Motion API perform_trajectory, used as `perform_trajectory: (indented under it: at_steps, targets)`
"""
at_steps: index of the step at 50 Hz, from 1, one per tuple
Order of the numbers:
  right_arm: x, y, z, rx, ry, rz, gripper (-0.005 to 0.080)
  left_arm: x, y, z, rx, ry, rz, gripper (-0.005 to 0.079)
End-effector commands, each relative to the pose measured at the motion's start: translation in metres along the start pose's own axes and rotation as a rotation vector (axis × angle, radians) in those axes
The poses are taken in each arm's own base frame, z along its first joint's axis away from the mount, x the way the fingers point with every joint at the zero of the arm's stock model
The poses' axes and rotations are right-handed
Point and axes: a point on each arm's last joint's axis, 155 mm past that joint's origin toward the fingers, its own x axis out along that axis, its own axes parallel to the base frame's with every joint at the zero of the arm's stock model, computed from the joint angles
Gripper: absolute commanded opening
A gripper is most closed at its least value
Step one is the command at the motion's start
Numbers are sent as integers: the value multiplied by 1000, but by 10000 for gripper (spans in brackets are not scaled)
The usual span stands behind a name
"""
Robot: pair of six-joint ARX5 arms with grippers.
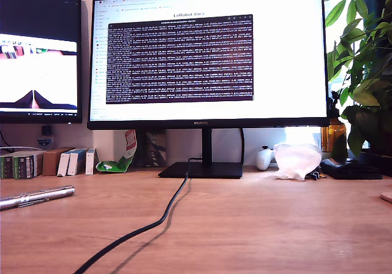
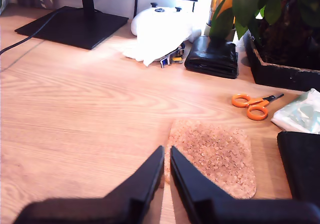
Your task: Pick the metallic laser pointer with your right arm, pass it to your left arm, then place it down to the left side of the table
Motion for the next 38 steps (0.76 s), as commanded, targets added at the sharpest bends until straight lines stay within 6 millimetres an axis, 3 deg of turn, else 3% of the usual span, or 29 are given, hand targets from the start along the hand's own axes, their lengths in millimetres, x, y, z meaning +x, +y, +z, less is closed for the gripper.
perform_trajectory:
  at_steps: [1, 38]
  targets:
    - [2, 5, -5, -2, 7, 20, -13, 3, -2, -17, 13, 31, -3, -14]
    - [2, 5, -4, -1, 3, 23, -13, 3, -1, -16, 45, 29, 0, -14]
